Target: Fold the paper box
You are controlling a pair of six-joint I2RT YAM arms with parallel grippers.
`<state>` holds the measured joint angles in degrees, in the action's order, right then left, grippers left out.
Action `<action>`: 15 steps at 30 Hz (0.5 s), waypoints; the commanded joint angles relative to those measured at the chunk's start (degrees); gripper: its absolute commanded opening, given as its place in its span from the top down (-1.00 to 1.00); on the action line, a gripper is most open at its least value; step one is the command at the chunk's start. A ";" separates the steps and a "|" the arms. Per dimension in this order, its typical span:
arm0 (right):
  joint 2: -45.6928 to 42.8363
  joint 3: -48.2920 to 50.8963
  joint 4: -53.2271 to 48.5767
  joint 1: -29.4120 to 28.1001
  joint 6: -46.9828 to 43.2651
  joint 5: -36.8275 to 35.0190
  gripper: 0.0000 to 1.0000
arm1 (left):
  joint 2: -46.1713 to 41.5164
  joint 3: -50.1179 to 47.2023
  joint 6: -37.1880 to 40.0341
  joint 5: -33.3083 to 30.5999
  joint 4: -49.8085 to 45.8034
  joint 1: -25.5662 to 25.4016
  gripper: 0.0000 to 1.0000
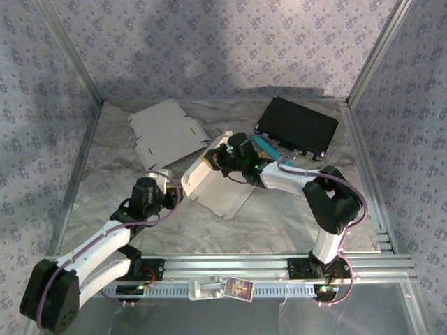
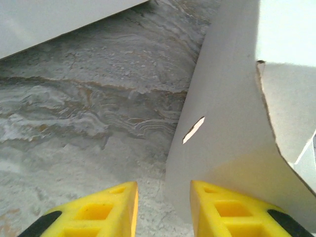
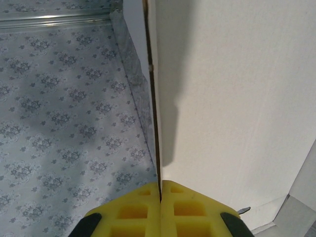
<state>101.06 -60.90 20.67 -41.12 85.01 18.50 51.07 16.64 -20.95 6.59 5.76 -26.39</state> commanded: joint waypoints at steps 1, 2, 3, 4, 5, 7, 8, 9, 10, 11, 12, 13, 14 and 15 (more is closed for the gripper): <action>1.07 -0.26 -0.30 0.27 -0.43 1.19 1.00 | 2.40 0.05 3.26 0.33 6.25 -2.00 0.31; 1.07 -0.27 -0.28 0.34 -0.41 1.18 1.00 | 3.00 0.19 3.65 0.37 6.89 -2.69 0.29; 1.08 -0.18 0.02 0.35 -0.30 1.21 1.00 | 3.67 0.46 3.81 -0.08 7.07 -3.22 0.29; 1.03 -0.13 0.16 0.44 -0.18 1.19 1.00 | 3.98 0.65 3.89 -0.33 7.26 -3.55 0.28; 1.03 -0.02 0.29 0.51 -0.04 1.19 1.00 | 4.42 0.82 3.82 -0.77 7.65 -3.78 0.28; 1.07 0.17 0.89 0.52 0.45 1.26 1.00 | 5.09 0.92 3.83 -1.05 8.48 -3.92 0.26; 1.15 0.23 1.16 0.52 0.59 1.22 1.00 | 5.57 1.06 3.90 -1.04 8.82 -3.92 0.26; 1.24 0.36 1.51 0.45 0.80 1.30 1.00 | 6.06 1.32 3.98 -0.86 9.17 -3.99 0.25; 1.33 0.47 1.76 0.47 0.87 1.26 1.00 | 6.52 1.53 4.14 -0.34 9.51 -4.10 0.24; 1.42 0.64 2.44 0.44 1.10 1.15 1.00 | 7.04 1.87 4.45 0.08 9.83 -4.27 0.23; 1.58 0.79 2.98 0.47 1.39 1.04 1.00 | 7.61 2.11 4.65 0.35 10.18 -4.52 0.22; 1.68 0.88 3.25 0.43 1.60 1.01 1.00 | 8.06 2.33 4.88 0.35 10.30 -4.76 0.21; 1.90 0.92 3.88 0.47 1.82 1.09 1.00 | 8.55 2.58 4.88 0.46 10.51 -4.87 0.20; 2.03 0.89 4.16 0.39 2.18 1.10 1.00 | 8.91 2.70 4.95 0.63 10.76 -4.90 0.19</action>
<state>102.02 -60.55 22.65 -40.38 85.71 18.85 59.07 17.15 -17.41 6.00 13.52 -30.63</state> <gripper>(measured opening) 0.051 0.400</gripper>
